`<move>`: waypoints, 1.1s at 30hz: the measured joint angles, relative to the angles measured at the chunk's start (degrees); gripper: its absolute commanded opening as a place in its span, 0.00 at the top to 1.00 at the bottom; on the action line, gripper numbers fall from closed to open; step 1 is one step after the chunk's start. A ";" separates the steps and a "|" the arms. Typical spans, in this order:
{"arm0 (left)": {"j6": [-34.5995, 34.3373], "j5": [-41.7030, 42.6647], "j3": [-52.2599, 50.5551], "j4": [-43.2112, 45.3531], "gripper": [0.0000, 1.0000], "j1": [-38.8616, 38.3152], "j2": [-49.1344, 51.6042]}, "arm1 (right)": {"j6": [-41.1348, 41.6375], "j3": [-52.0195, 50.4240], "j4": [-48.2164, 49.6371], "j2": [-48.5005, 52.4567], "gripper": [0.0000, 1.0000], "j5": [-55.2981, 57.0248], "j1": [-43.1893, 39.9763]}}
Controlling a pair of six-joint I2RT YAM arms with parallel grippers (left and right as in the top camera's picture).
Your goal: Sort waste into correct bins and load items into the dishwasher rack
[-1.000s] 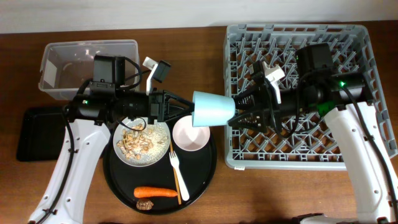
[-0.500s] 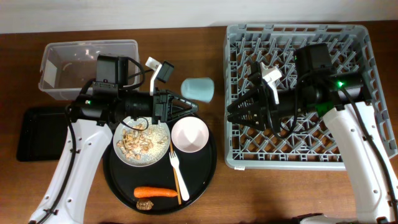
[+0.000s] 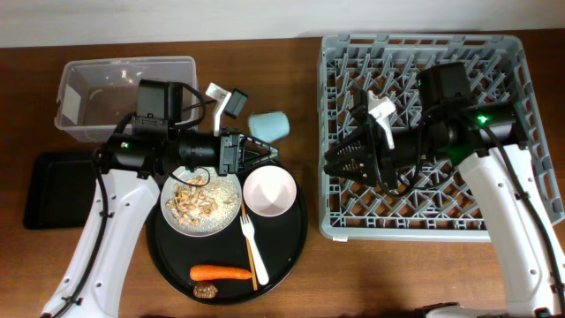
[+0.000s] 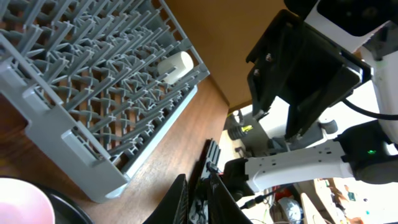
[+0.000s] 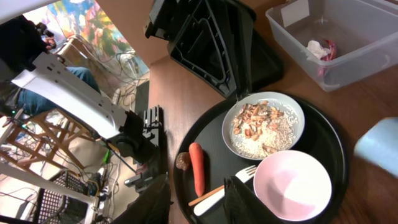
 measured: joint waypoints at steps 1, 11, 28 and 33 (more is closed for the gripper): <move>0.13 -0.20 0.00 -0.02 0.88 0.00 0.00 | 0.00 0.00 -0.04 0.00 0.67 0.04 0.00; 0.98 -3.65 0.00 -1.27 0.88 0.00 0.00 | 0.02 0.00 -0.04 0.00 0.67 0.39 0.00; 0.98 -11.74 0.00 -1.25 0.80 0.00 0.00 | 1.57 0.00 -0.07 0.00 0.62 2.64 0.00; 1.38 -23.10 0.00 -0.31 0.56 0.00 0.00 | 9.31 0.00 0.52 0.00 0.48 14.58 0.00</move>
